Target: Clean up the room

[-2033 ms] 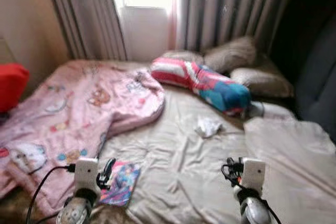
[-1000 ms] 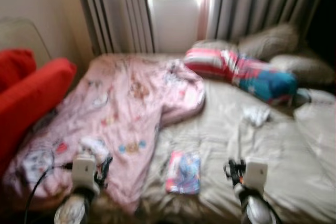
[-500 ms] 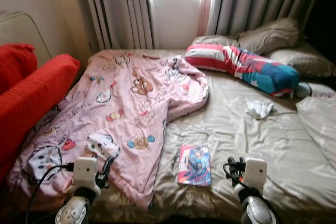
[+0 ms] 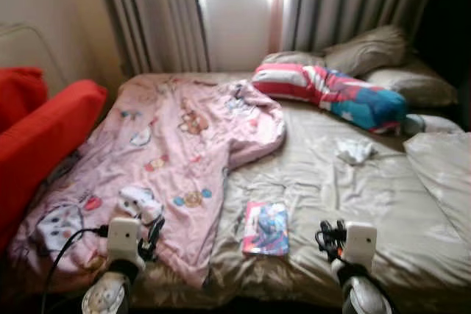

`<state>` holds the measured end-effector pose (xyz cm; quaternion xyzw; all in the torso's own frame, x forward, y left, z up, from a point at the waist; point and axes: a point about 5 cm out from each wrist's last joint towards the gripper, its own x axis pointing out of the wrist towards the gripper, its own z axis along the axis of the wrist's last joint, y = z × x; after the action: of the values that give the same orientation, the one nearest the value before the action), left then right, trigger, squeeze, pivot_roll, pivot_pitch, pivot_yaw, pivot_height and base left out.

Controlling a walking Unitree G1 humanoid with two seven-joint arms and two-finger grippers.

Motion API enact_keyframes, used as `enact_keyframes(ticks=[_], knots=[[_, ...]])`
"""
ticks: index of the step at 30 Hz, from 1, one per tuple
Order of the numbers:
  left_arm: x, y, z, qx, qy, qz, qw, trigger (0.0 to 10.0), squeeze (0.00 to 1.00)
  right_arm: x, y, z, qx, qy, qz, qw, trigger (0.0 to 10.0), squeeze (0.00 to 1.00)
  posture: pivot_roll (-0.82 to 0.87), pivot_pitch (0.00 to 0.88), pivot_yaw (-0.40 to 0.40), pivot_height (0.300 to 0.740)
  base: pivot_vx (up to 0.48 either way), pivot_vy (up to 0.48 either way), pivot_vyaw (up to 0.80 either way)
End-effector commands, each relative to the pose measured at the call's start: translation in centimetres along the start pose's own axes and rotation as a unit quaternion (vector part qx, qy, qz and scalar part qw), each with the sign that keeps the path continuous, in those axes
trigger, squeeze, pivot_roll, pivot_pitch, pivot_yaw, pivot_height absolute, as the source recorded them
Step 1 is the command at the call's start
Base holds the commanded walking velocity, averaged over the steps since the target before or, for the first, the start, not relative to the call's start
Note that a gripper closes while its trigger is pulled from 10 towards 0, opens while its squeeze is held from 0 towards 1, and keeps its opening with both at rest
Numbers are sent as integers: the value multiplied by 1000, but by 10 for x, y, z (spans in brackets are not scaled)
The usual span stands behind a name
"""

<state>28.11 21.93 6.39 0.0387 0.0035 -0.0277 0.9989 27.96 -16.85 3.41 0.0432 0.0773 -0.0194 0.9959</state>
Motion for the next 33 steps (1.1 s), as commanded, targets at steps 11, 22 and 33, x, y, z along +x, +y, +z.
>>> enact_keyframes(ticks=[11,22,33], knots=[[4,1,3,1,-2,-8,1000,10000,0,-2,-1,0,21,-7,-7,1000,10000,0,-57,38,72,740,178,0,0],[1,-4,0,-5,-1,-8,1000,10000,0,-1,-6,5,15,-16,-8,1000,10000,0,-60,47,49,740,269,0,0],[-3,-6,-4,-11,2,0,1000,10000,0,0,-4,7,12,-18,-1,1000,10000,0,-61,54,34,740,282,0,0]])
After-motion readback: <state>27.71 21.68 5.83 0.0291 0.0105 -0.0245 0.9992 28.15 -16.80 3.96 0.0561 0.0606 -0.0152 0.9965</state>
